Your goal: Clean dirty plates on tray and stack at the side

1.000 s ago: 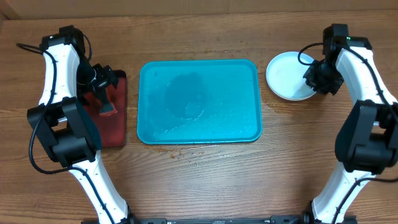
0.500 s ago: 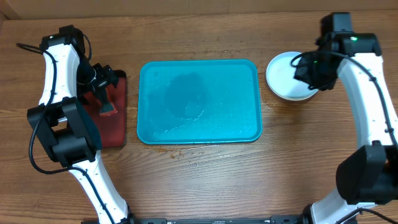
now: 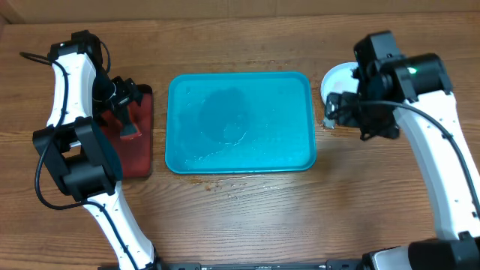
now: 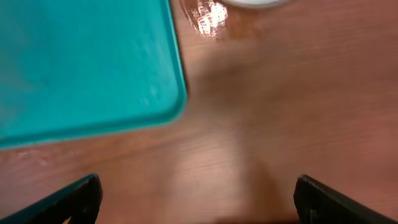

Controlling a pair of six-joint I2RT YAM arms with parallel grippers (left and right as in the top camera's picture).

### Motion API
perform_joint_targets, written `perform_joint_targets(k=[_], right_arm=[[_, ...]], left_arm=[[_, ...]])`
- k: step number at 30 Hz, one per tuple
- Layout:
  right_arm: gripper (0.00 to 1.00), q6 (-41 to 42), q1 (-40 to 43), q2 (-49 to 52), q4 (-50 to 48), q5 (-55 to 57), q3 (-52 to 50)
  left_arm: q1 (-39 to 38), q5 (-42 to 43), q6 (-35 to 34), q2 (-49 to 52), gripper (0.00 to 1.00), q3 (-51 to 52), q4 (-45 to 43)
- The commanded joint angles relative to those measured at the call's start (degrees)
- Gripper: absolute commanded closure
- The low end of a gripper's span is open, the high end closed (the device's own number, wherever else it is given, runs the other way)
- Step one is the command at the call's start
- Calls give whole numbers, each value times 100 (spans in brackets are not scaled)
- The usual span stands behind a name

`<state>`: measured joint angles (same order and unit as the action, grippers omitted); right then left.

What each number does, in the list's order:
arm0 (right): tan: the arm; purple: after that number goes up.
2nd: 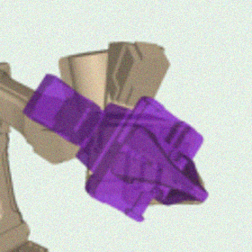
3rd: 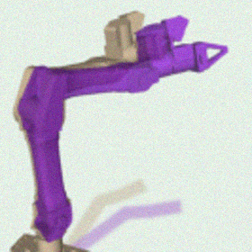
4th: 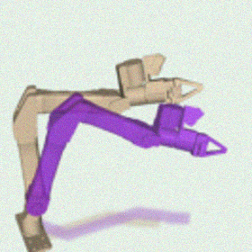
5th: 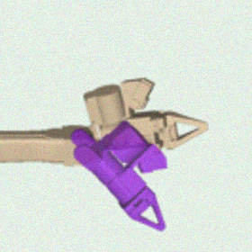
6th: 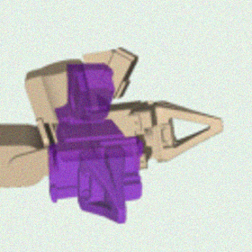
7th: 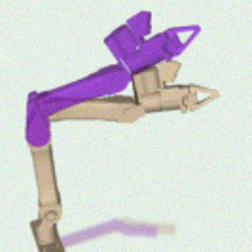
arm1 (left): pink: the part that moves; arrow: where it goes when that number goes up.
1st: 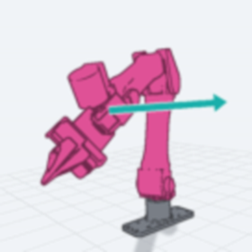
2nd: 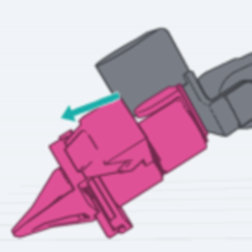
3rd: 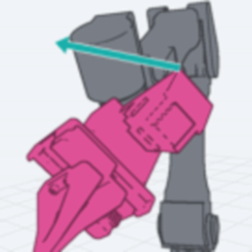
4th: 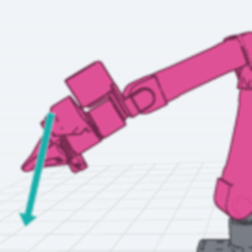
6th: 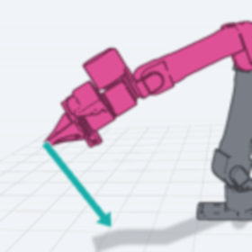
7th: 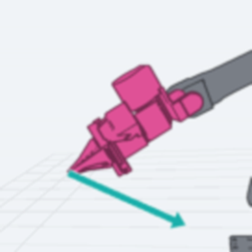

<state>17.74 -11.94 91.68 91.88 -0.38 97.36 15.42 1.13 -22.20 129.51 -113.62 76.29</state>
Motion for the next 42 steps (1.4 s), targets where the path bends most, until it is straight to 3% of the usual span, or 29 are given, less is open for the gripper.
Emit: perform_joint_targets(k=[1, 28, 35, 42], right_arm=[[0, -17, 11, -92, 330, 66, 20], [0, -22, 11, -122, 439, 92, 15], [0, -20, 11, -678, -472, 352, -251], [0, -20, 13, -1928, -1676, 354, -1722]], left_arm=[[-7, 39, -13, -42, 0, -107, -7], [-7, 39, -13, -42, 0, -107, -7], [-7, 39, -13, -42, 0, -107, -7], [-7, 39, -13, -42, 0, -107, -7]])
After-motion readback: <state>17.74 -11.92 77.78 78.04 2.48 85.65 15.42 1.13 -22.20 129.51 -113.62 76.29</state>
